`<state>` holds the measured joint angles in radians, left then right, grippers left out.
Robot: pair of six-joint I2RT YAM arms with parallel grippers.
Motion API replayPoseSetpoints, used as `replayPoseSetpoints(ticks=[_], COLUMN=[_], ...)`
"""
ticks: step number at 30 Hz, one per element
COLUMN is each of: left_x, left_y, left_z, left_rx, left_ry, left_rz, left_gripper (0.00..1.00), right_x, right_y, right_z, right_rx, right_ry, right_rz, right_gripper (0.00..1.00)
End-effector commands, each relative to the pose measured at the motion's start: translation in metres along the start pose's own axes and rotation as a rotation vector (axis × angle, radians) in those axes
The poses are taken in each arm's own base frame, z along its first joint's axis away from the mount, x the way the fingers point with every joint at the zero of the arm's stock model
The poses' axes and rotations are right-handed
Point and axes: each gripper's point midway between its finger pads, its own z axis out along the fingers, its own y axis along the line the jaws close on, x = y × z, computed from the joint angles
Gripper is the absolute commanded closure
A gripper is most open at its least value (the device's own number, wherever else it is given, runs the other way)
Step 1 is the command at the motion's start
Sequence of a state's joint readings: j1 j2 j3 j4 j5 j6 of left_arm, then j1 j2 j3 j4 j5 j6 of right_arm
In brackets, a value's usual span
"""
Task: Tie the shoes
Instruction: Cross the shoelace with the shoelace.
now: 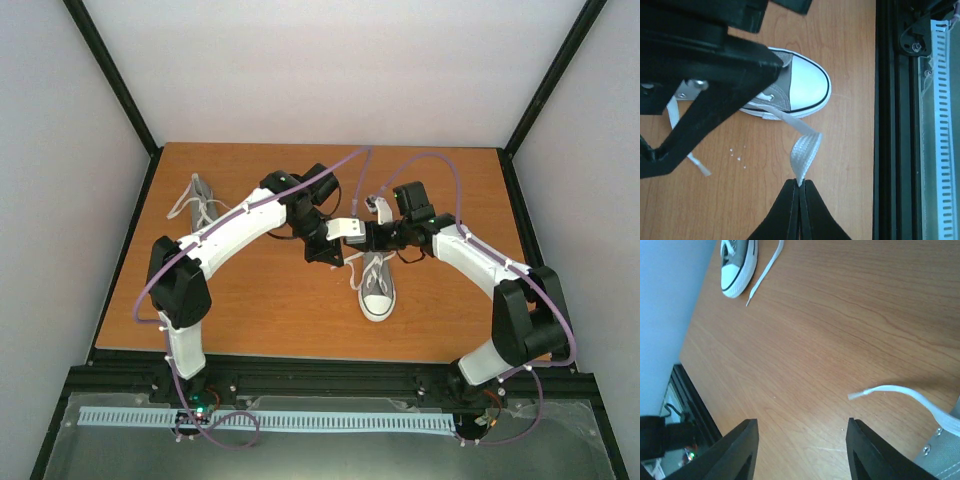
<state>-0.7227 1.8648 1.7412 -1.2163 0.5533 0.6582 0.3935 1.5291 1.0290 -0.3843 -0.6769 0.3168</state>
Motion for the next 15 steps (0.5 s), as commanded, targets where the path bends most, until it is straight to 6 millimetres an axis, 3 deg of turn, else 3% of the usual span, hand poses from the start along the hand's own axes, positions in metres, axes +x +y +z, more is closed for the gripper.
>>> replayPoseSetpoints(ticks=[1, 7, 11, 15], left_x=[-0.022, -0.048, -0.07, -0.082], left_y=[0.01, 0.058, 0.092, 0.107], left_z=[-0.006, -0.018, -0.029, -0.034], left_rx=[-0.033, -0.182, -0.248, -0.257], left_ry=[-0.055, -0.135, -0.212, -0.241], left_rz=[-0.003, -0.078, -0.125, -0.145], left_gripper=[0.99, 0.99, 0.99, 0.99], right_x=[-0.014, -0.033, -0.028, -0.021], right_y=[0.018, 0.009, 0.022, 0.011], right_z=[-0.02, -0.073, -0.073, -0.061], right_rx=[-0.009, -0.011, -0.101, -0.116], right_ry=[-0.042, -0.208, -0.234, -0.236], right_rz=[-0.076, -0.102, -0.175, -0.189], right_gripper=[0.47, 0.47, 0.46, 0.42])
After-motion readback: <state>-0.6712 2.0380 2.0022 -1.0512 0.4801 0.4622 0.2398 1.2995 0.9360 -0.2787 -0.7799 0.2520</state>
